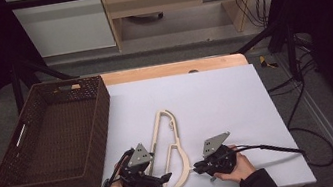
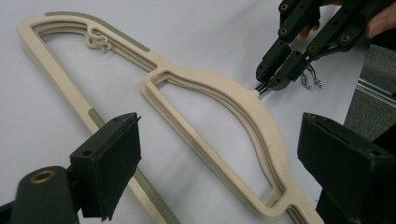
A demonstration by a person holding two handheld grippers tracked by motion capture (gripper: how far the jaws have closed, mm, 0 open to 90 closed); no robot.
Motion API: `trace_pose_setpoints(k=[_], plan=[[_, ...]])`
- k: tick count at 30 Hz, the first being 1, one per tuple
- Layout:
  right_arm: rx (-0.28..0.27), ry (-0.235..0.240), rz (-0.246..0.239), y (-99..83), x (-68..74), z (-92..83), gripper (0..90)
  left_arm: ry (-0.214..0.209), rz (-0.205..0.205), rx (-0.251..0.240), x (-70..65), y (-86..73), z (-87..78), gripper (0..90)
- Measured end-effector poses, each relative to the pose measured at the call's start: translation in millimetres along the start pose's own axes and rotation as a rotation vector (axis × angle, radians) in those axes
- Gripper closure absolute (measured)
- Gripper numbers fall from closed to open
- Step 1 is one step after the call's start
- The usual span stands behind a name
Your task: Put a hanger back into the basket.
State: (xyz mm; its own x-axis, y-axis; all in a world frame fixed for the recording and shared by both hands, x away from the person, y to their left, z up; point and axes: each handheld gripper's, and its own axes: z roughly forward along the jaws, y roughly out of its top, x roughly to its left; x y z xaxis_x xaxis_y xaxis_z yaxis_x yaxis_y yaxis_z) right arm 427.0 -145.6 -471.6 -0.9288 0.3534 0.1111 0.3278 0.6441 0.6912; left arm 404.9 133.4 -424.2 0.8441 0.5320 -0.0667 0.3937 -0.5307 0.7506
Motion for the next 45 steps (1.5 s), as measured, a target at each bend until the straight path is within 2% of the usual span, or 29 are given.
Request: trace_pose_setpoints(k=[4,5,14,17,23,27,31,40,45], plan=[[-0.001,0.006,-0.012,0.2,-1.8,0.7,86.3,0.002,0.002,0.003,-0.5,-0.2,0.9,13.4],[-0.004,0.009,-0.003,0.6,-1.1,0.6,86.7,0.002,0.002,0.005,-0.5,-0.3,1.4,13.5],[-0.023,0.033,-0.034,4.0,-2.7,-4.4,88.8,-0.011,0.014,0.027,-3.2,0.0,4.9,14.3],[-0.036,0.033,-0.028,7.0,-2.8,-8.9,88.9,-0.030,0.015,0.033,-8.6,1.7,10.7,15.8],[-0.061,0.034,-0.003,11.5,-3.4,-17.5,88.9,-0.069,0.064,0.094,-24.1,7.4,28.5,20.6],[-0.066,0.035,-0.003,14.5,-2.9,-21.2,88.9,-0.101,0.074,0.146,-30.8,9.3,42.6,27.7],[-0.059,0.024,-0.021,20.9,1.8,-22.4,88.9,-0.104,0.080,0.179,-34.7,9.7,51.5,36.6],[-0.077,0.021,-0.011,24.4,3.4,-27.9,88.9,-0.104,0.018,0.199,-31.9,11.0,56.2,56.1],[-0.076,0.005,-0.027,28.8,7.2,-30.5,88.8,-0.117,-0.016,0.200,-31.8,11.9,55.5,69.5]])
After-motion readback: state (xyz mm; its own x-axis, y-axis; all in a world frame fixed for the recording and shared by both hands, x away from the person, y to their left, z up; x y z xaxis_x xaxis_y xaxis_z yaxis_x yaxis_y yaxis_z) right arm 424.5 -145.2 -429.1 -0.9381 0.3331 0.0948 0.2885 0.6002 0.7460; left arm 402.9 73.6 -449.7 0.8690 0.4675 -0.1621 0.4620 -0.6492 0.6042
